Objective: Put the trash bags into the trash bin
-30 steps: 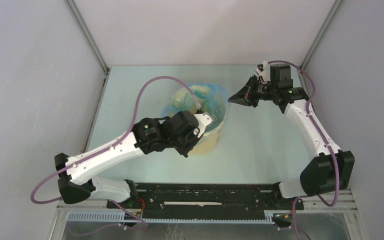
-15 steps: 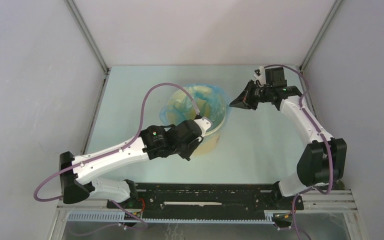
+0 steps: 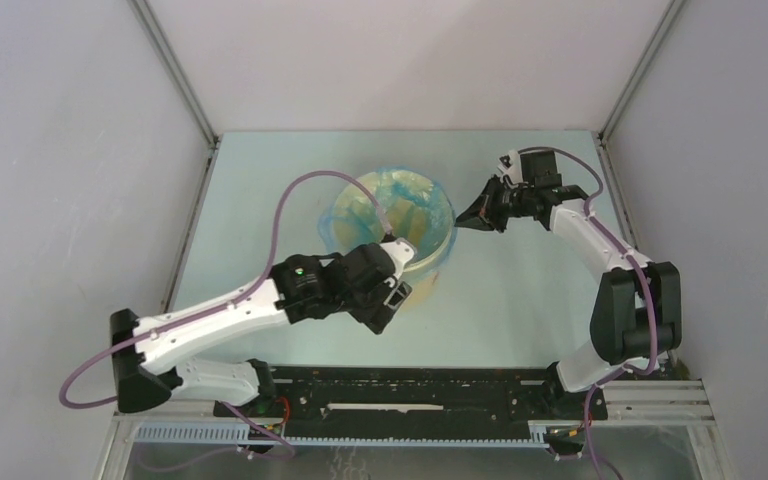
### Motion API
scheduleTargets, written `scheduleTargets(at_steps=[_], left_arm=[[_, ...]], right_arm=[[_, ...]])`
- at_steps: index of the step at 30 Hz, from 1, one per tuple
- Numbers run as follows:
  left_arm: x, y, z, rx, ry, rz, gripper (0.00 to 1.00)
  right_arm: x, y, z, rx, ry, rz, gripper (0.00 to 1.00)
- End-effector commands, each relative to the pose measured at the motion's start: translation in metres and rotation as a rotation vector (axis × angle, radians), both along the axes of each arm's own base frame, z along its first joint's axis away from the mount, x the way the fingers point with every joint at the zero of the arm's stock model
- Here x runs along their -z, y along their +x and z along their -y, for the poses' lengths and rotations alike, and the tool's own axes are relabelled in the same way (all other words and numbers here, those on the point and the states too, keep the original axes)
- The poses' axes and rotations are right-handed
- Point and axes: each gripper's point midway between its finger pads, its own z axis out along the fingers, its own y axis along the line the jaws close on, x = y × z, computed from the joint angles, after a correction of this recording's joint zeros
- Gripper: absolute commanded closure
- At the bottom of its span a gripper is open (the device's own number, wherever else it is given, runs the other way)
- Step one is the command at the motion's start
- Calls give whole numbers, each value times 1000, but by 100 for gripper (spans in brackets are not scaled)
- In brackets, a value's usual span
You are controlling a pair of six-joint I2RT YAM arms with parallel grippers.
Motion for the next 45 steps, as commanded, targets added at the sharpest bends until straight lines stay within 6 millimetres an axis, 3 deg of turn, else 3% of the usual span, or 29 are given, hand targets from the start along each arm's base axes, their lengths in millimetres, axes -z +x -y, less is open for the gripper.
scheduleTargets(at_steps=[1, 7, 10, 12, 14, 17, 21, 22, 23, 26, 31, 35, 41, 43, 45], left_arm=[[-87, 1, -9, -42, -254, 71, 22], [-180, 30, -51, -234, -680, 126, 9], [-192, 65, -86, -478, -792, 153, 6], [-175, 97, -116, -696, -845, 107, 6], [-148, 119, -133, -849, -939, -10, 7], [-138, 153, -138, -875, -1207, -88, 7], [-99, 172, -133, -929, -1295, -239, 10], [-85, 174, -133, -949, -1307, -269, 11], [-85, 178, -133, -951, -1332, -265, 14], [-56, 179, -132, -1017, -1340, -353, 32], [-52, 176, -119, -961, -1431, -409, 31], [-46, 175, -118, -968, -1474, -432, 39], [-39, 170, -99, -915, -1445, -494, 72], [-24, 170, -100, -955, -1399, -510, 87], [-3, 169, -104, -1014, -1311, -512, 95]], right_arm=[[-18, 5, -9, -29, 72, 50, 100], [-23, 2, -6, -30, 73, 53, 100], [-26, 1, -6, -24, 74, 58, 100], [-28, 0, -6, -24, 81, 56, 100], [-30, 0, -7, -22, 84, 56, 100], [-32, 1, -8, -20, 94, 58, 100], [-33, 3, -10, -20, 107, 56, 100], [-33, 3, -10, -20, 109, 53, 100], [-33, 3, -10, -20, 110, 52, 100], [-30, 2, -11, -23, 111, 42, 100], [-29, 4, -12, -28, 115, 39, 100], [-28, 5, -14, -30, 120, 37, 100], [-23, 3, -14, -37, 110, 29, 100], [-18, 3, -12, -28, 90, 21, 100], [-11, 5, -10, -15, 53, 21, 100]])
